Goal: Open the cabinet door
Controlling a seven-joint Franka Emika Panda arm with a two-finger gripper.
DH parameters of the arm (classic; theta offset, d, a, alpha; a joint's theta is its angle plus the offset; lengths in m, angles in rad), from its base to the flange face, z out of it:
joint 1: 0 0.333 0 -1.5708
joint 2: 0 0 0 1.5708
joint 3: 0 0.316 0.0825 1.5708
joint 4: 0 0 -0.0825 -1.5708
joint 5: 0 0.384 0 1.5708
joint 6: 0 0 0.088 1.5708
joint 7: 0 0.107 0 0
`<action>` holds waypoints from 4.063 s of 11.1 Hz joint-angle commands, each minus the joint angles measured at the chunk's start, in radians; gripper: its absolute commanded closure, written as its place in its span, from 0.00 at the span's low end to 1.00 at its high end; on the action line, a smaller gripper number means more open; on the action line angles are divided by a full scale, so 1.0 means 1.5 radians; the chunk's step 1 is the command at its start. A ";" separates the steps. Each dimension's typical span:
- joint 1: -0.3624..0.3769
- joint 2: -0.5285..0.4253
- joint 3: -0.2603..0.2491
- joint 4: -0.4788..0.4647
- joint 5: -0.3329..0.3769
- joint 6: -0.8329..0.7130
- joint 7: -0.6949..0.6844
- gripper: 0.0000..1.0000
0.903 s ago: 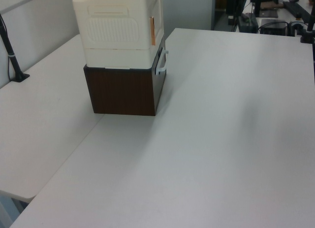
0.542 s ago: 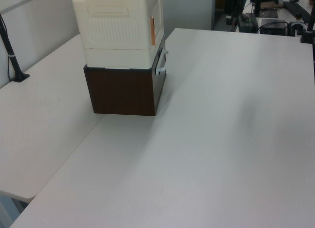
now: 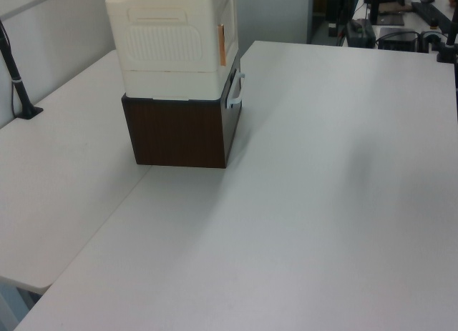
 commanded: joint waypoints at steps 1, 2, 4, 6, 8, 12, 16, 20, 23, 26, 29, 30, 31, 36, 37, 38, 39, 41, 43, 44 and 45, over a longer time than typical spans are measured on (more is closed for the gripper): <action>0.007 -0.006 -0.002 -0.008 -0.008 0.013 0.014 0.00; 0.007 -0.007 -0.002 -0.008 -0.006 0.012 0.023 0.00; 0.008 -0.005 0.003 -0.011 0.001 0.012 0.026 0.00; 0.000 -0.003 -0.004 -0.008 0.034 0.018 0.022 0.00; -0.037 -0.006 -0.008 0.007 0.039 0.020 0.016 0.00; -0.030 0.000 0.003 0.009 0.038 0.031 -0.073 0.00; 0.003 0.041 0.003 0.010 0.078 0.227 -0.092 0.00; 0.068 0.076 0.003 0.011 0.079 0.404 -0.032 0.00; 0.126 0.085 0.002 0.012 0.071 0.452 -0.012 0.00; 0.160 0.108 -0.002 0.013 0.049 0.543 0.066 0.07; 0.165 0.160 -0.002 0.080 -0.019 0.544 0.137 0.12; 0.165 0.177 -0.002 0.094 -0.036 0.545 0.146 0.19; 0.164 0.187 -0.002 0.098 -0.049 0.564 0.148 0.22; 0.164 0.201 -0.005 0.098 -0.069 0.591 0.158 0.86; 0.164 0.198 -0.006 0.097 -0.070 0.590 0.160 0.95; 0.164 0.194 -0.006 0.095 -0.071 0.589 0.159 1.00; 0.164 0.189 -0.007 0.093 -0.072 0.587 0.158 1.00; 0.160 0.169 -0.006 0.089 -0.079 0.582 0.155 1.00; 0.158 0.126 -0.005 0.044 -0.077 0.579 0.148 1.00; 0.158 0.105 -0.005 0.022 -0.073 0.552 0.137 1.00; 0.158 0.090 -0.004 0.019 -0.066 0.500 0.114 1.00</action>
